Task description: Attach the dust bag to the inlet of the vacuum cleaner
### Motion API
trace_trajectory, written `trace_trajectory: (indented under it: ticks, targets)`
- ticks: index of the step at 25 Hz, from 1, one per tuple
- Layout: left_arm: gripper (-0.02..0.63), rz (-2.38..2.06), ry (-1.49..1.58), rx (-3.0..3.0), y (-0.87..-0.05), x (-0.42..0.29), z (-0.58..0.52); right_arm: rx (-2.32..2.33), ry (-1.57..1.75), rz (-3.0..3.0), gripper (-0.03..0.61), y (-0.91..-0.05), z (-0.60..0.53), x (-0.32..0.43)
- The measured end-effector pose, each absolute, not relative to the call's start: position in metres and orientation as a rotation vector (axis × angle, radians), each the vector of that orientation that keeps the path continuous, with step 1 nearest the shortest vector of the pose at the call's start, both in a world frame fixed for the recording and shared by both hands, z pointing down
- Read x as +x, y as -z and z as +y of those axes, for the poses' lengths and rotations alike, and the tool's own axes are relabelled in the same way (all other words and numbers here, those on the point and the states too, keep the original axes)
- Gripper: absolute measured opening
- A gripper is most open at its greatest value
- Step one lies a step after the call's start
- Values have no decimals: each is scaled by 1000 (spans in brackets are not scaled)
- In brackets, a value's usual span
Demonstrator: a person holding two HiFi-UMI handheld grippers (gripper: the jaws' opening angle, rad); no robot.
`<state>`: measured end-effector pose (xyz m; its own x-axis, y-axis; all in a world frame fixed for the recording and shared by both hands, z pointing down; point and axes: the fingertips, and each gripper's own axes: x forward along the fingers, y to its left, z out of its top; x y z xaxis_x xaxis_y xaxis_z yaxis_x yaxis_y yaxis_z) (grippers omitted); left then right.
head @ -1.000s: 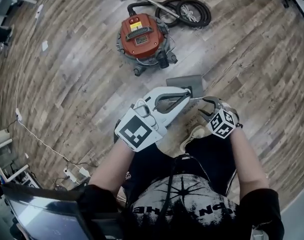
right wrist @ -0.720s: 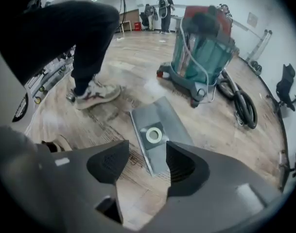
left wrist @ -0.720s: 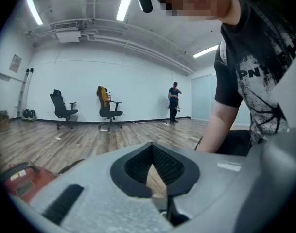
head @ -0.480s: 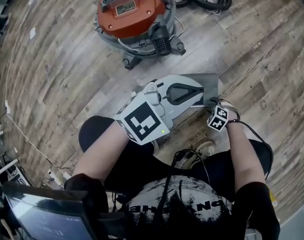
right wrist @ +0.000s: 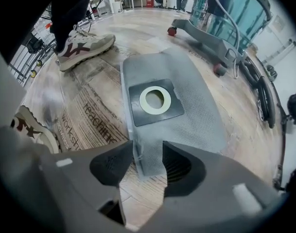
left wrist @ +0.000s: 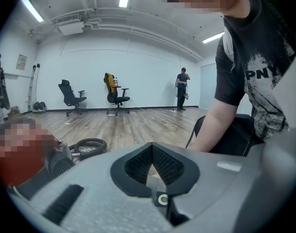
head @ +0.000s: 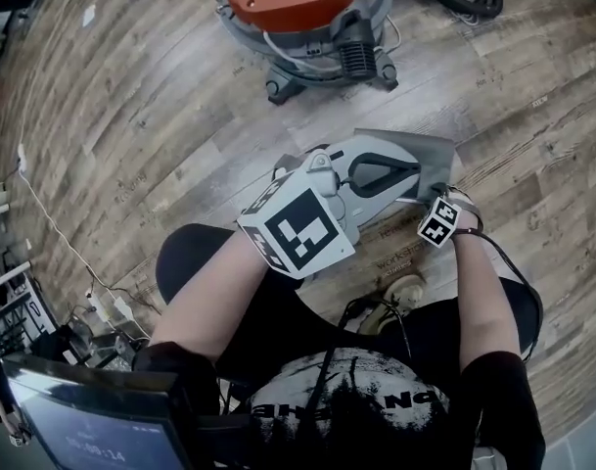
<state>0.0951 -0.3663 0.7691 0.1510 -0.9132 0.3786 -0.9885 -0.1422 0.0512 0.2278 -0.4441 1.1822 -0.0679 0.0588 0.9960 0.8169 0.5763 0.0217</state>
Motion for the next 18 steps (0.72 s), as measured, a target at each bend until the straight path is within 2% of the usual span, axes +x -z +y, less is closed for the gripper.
trace_trajectory:
  ticks: [10, 18]
  targets:
    - [-2, -1830, -444, 2116, -778, 99, -372, -742, 797, -1501, 69, -1201, -443, 229]
    - [-2, -1818, -443, 2121, -779, 101, -369, -751, 785, -1533, 24, -1198, -443, 225]
